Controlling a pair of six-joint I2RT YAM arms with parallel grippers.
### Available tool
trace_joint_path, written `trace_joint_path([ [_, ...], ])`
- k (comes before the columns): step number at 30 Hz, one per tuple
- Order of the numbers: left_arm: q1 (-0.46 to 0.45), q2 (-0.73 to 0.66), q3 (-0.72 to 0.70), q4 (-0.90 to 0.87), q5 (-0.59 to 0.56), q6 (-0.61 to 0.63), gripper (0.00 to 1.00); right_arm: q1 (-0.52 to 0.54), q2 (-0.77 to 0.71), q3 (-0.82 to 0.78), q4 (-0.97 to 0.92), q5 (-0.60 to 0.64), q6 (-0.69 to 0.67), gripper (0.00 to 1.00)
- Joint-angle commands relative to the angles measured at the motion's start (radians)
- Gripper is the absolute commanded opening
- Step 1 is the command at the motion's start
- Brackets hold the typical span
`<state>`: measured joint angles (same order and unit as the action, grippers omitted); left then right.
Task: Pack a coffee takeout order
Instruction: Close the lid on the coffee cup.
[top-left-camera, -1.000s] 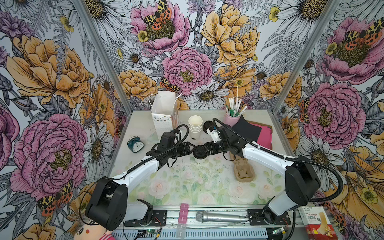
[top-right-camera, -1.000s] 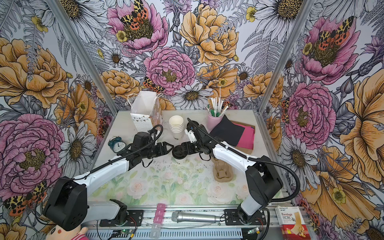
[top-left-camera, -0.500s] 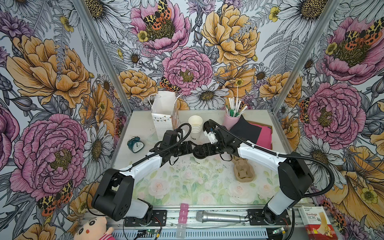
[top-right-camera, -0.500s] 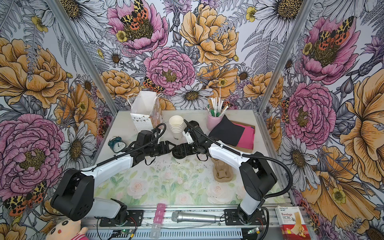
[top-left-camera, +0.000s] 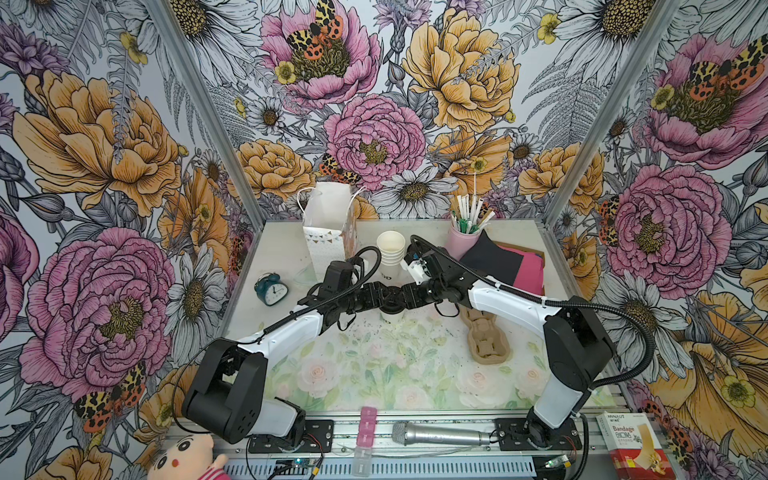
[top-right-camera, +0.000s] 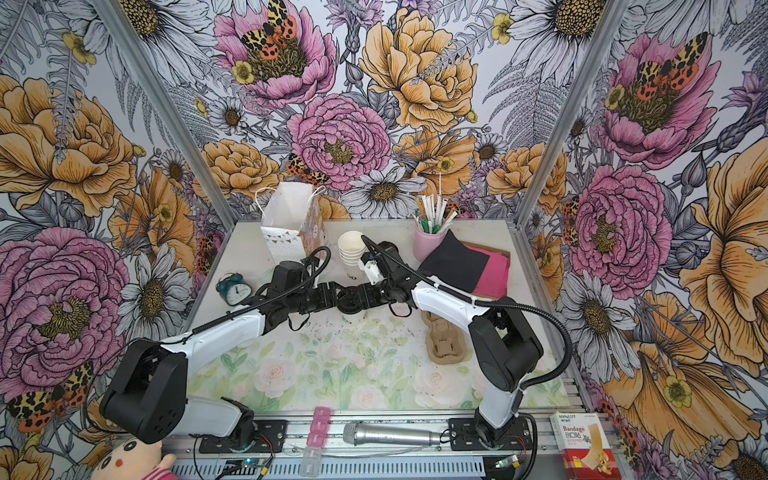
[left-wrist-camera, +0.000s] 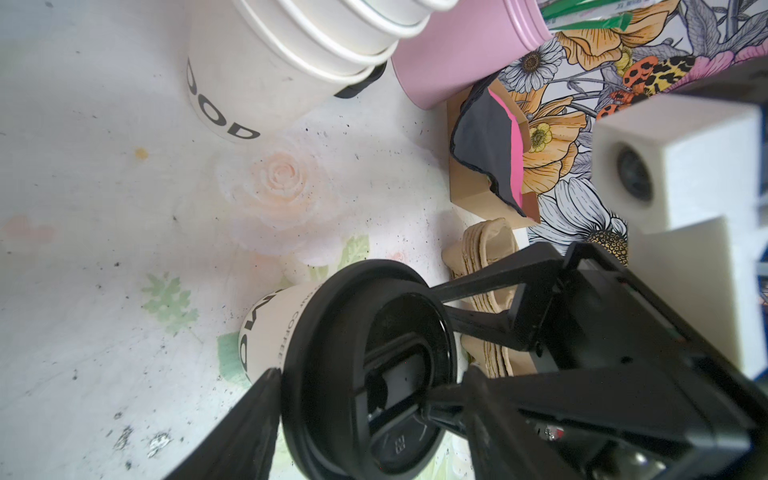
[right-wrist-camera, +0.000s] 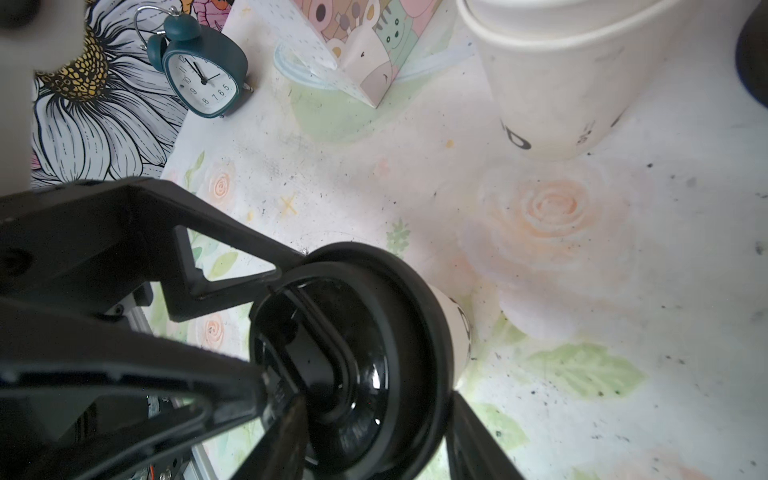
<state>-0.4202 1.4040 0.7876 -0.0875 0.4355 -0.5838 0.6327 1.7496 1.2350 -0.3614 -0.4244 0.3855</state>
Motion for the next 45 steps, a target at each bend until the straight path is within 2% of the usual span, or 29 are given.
trace_joint_path([
  [1, 0.014, -0.021, -0.019, 0.025, 0.007, 0.02, 0.69, -0.016, 0.042, 0.01, -0.024, -0.022, -0.044, 0.53],
  [8, 0.052, -0.034, -0.042, 0.025, 0.016, 0.013, 0.65, -0.028, 0.055, 0.013, -0.024, -0.029, -0.052, 0.52],
  [15, 0.058, 0.021, -0.041, 0.025, 0.027, 0.017, 0.61, -0.026, 0.064, 0.017, -0.025, -0.022, -0.052, 0.51],
  [22, 0.061, 0.045, -0.076, 0.009, -0.017, 0.013, 0.56, -0.027, 0.074, 0.01, -0.029, -0.01, -0.039, 0.49],
  [34, 0.054, 0.054, -0.08, -0.037, -0.058, 0.026, 0.54, -0.022, 0.074, 0.025, -0.027, 0.002, 0.001, 0.48],
  [37, 0.047, 0.057, -0.054, -0.074, -0.073, 0.051, 0.55, -0.032, 0.046, 0.078, -0.026, 0.013, 0.033, 0.53],
  [40, 0.04, 0.067, -0.037, -0.096, -0.075, 0.067, 0.55, -0.039, 0.019, 0.126, -0.025, 0.032, 0.052, 0.63],
  [45, 0.035, 0.073, -0.024, -0.1, -0.079, 0.072, 0.55, -0.042, 0.021, 0.176, -0.025, 0.088, 0.056, 0.65],
])
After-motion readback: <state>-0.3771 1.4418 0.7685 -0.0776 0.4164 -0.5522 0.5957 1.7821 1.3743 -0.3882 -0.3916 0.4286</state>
